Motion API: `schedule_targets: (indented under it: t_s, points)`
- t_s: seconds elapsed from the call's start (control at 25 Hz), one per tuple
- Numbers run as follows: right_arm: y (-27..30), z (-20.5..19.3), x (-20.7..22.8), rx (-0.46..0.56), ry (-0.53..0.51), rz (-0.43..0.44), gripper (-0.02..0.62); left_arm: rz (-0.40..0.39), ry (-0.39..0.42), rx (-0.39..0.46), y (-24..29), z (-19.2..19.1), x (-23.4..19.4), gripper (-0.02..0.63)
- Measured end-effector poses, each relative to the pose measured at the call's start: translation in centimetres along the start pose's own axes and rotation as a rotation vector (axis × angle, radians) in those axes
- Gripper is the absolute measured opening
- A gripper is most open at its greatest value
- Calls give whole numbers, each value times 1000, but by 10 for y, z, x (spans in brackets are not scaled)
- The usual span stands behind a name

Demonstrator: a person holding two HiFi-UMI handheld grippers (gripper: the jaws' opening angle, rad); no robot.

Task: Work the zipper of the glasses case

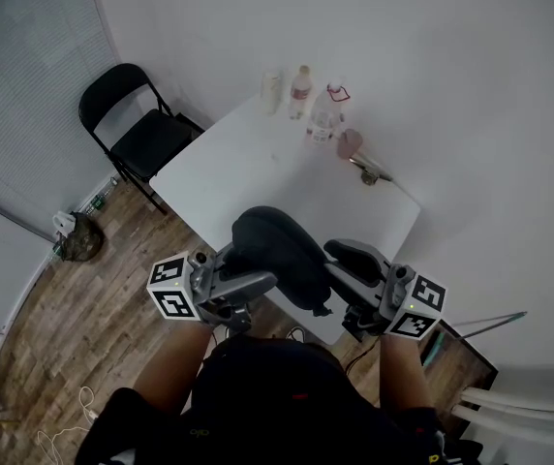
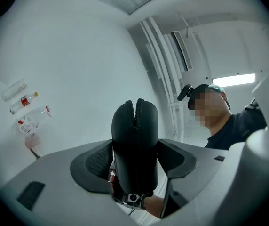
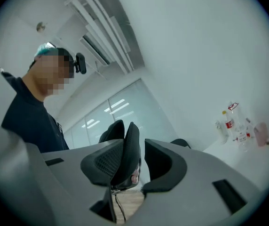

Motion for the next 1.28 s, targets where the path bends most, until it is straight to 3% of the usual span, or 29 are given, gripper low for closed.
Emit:
schedule_targets:
  t_s: [0.24,0.4,0.52,0.88,0.96,1.08,1.28]
  points:
    - [-17,3,8,131,131,61,151,51,-19,42,-6,5,-5,298]
    - [2,-5,1,57,85,64,295,95,-13,37,-4,4,-6,261]
    - [16,-19,-6,-16,72,87,331,71,-26,47,1,2,-4,256]
    - [27,-28,-8,-50,88,131,331,51,-2,37,7,-1,-1,252]
    - [26,-27,-9,-54,80,132,288,59,7,36,7,-1,0,247]
    - [23,-22,-10,-51,66,131,275,60,25,34,7,0,2,245]
    - [19,-16,-12,-123,-25,113,272,73,128,-85,10,0,8,248]
Point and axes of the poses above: the fingertips, and each gripper's own axes: y forward along the fingers, x to its right, z out of its top, the point moved 10 cm from there along -y, backward along the fingers, and after that the axes turned 10 degrees about -x, right-handed, at the moved point
